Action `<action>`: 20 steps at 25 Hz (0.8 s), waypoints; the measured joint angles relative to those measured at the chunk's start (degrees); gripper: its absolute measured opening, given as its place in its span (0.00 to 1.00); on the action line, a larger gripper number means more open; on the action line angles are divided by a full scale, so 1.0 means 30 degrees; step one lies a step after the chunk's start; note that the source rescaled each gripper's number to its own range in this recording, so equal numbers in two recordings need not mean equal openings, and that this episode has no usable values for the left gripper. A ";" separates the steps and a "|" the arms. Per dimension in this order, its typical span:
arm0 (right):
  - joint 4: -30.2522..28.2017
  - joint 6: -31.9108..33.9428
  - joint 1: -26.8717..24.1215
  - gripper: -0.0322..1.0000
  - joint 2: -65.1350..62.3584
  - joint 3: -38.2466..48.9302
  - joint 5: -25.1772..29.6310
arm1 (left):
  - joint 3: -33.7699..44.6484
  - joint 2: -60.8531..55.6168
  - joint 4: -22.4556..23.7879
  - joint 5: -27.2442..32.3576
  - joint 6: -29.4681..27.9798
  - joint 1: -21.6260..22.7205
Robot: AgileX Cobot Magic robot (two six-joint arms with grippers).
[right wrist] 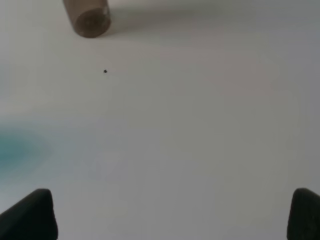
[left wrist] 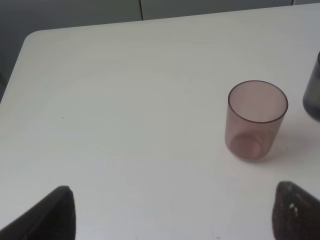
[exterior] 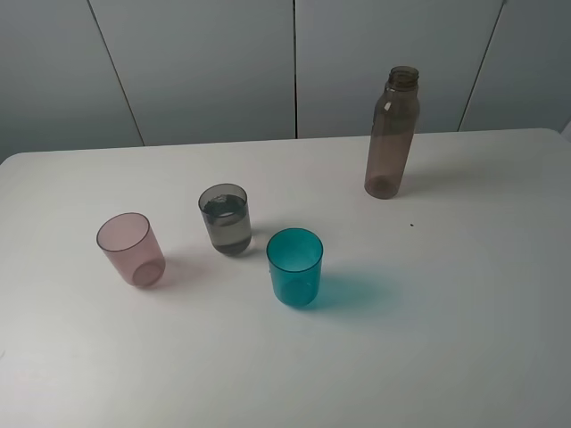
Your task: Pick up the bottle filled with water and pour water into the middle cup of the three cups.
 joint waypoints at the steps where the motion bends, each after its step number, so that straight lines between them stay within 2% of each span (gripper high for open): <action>1: 0.0000 0.0000 -0.0588 1.00 -0.0131 0.0000 0.0000 | 0.0000 0.0000 0.0000 0.0000 0.0000 0.0000; 4: -0.0038 0.0015 -0.2065 1.00 -0.1207 0.0000 0.0000 | 0.0000 0.0000 0.0000 0.0000 0.0000 0.0000; 7: -0.0038 0.0048 -0.2628 1.00 -0.3195 0.0000 0.0000 | 0.0000 0.0000 0.0000 0.0000 0.0000 0.0000; 10: -0.0076 0.0097 -0.2670 1.00 -0.4404 0.0000 0.0000 | 0.0000 0.0000 0.0000 0.0000 0.0000 0.0000; 20: -0.0076 0.0158 -0.2670 1.00 -0.4493 0.0000 0.0000 | 0.0000 0.0000 0.0038 0.0000 0.0000 0.0000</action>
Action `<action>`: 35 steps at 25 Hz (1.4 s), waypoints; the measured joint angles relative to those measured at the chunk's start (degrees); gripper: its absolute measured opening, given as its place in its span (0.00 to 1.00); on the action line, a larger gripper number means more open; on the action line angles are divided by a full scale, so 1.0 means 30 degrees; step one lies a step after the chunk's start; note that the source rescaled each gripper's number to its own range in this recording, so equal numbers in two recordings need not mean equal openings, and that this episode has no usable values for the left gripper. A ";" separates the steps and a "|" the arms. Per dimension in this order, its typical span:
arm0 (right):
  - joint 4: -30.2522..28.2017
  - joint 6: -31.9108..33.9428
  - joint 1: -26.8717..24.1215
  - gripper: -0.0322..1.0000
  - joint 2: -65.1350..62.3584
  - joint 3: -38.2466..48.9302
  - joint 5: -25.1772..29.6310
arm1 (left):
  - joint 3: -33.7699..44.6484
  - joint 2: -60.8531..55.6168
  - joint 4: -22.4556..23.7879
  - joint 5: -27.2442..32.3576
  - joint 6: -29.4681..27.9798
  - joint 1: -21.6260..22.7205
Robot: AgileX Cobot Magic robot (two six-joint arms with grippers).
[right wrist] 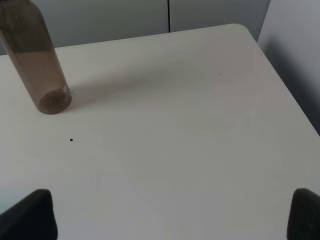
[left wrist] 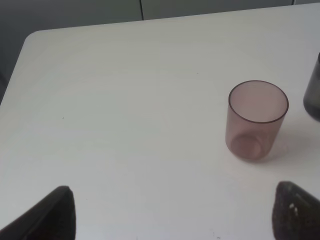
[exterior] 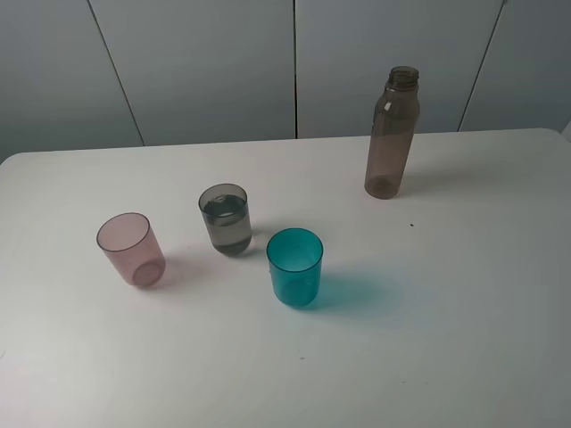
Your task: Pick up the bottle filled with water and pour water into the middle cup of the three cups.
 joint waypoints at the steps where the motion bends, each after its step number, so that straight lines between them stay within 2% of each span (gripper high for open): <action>1: 0.0000 -0.0149 0.0000 1.00 0.0000 0.0000 0.0000 | 0.0000 0.0000 0.0000 0.0000 0.0000 0.0000; 9: 0.1114 -0.1644 0.0128 1.00 0.0000 0.0000 0.0000 | 0.0000 0.0000 0.0000 0.0000 0.0000 0.0000; 14: 0.1076 -0.1645 0.1124 1.00 -0.0030 0.0000 0.0000 | 0.0000 0.0000 0.0000 0.0000 0.0000 0.0000; 35: 0.1076 -0.1467 0.1167 1.00 -0.0030 0.0000 0.0000 | 0.0000 0.0000 0.0000 0.0000 0.0000 0.0000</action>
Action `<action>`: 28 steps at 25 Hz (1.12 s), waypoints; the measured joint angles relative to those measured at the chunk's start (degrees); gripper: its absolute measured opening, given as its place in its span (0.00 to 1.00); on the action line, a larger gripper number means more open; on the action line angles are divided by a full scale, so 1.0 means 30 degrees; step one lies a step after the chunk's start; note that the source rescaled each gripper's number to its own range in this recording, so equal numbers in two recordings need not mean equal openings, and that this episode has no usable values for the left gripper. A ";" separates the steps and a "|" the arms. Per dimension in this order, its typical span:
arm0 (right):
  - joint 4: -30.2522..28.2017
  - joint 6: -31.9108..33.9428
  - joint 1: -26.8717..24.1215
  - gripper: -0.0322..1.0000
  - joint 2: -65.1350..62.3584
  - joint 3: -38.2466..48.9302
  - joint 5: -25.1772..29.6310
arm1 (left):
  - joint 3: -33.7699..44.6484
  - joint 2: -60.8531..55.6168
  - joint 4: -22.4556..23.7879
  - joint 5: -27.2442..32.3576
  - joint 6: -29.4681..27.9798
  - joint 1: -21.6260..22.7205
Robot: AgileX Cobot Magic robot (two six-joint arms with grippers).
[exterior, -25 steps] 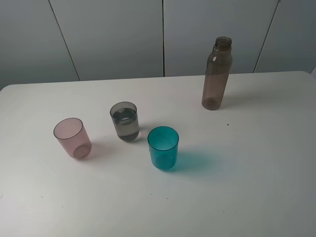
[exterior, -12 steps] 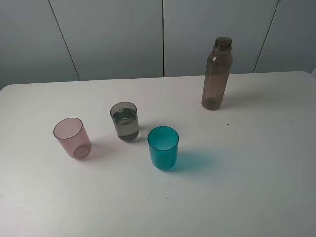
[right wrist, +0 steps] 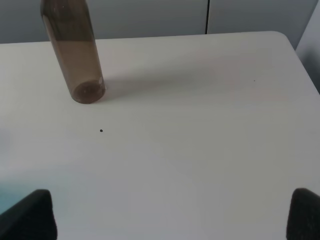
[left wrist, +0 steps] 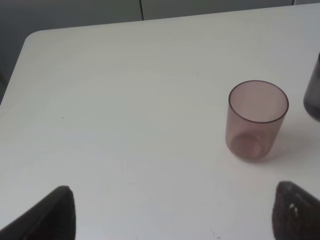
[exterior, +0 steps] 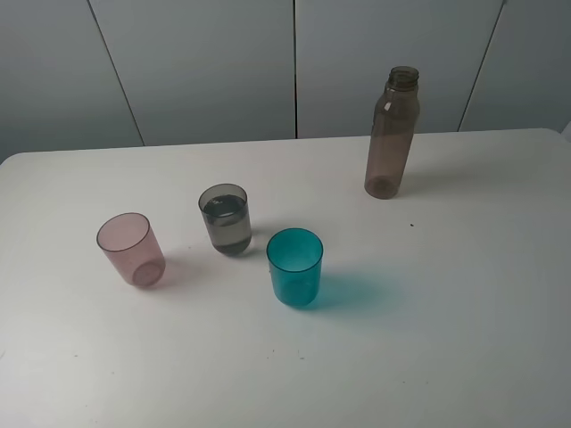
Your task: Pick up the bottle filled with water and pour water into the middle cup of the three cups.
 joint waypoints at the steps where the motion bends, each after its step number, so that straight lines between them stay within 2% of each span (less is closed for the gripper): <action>1: 0.0000 0.0000 0.0000 1.00 0.0000 0.0000 0.0000 | 0.0000 0.0000 0.0000 0.0000 0.0000 0.0000; 15: 0.0000 0.0015 0.0000 1.00 0.0000 0.0000 0.0000 | 0.0000 0.0000 0.0000 0.0000 0.0040 0.0000; 23: 0.1583 -0.2553 0.0000 1.00 0.0000 0.0000 0.0000 | 0.0000 0.0000 0.0000 0.0000 0.0080 0.0000; 28: 0.1745 -0.2827 0.0000 1.00 0.0000 0.0000 0.0000 | 0.0000 0.0000 0.0000 0.0000 0.0080 0.0000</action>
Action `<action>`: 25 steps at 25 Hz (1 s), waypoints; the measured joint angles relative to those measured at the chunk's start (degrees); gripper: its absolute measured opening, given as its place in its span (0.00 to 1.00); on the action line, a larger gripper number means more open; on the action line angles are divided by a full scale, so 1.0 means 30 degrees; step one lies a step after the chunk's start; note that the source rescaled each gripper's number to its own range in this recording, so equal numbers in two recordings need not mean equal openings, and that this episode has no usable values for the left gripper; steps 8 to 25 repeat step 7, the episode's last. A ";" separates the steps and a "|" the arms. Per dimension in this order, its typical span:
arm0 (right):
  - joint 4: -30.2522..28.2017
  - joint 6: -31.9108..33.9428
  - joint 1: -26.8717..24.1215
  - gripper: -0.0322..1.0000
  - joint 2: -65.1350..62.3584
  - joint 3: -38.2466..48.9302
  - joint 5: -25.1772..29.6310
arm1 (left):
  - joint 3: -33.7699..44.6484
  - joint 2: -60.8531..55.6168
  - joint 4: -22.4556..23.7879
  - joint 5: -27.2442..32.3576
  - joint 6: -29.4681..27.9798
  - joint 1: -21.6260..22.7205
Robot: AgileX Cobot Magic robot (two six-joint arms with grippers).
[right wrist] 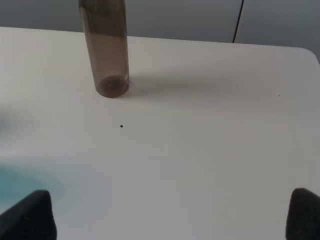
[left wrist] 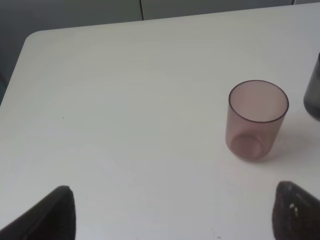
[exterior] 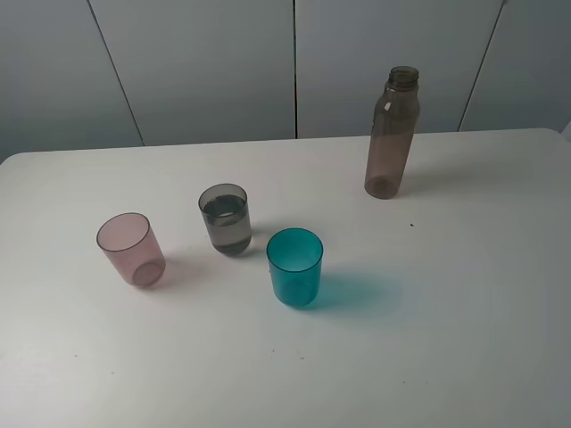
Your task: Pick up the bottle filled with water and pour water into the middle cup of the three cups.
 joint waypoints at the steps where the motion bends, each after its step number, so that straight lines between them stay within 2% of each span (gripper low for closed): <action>1: 0.0001 0.0000 0.0000 1.00 0.0000 0.0000 0.0000 | 0.0000 0.0000 0.0000 0.0000 0.0000 0.0000; 25: 0.0151 -0.0013 0.0000 1.00 0.0000 0.0000 0.0000 | 0.0000 0.0000 0.0000 0.0000 0.0000 0.0000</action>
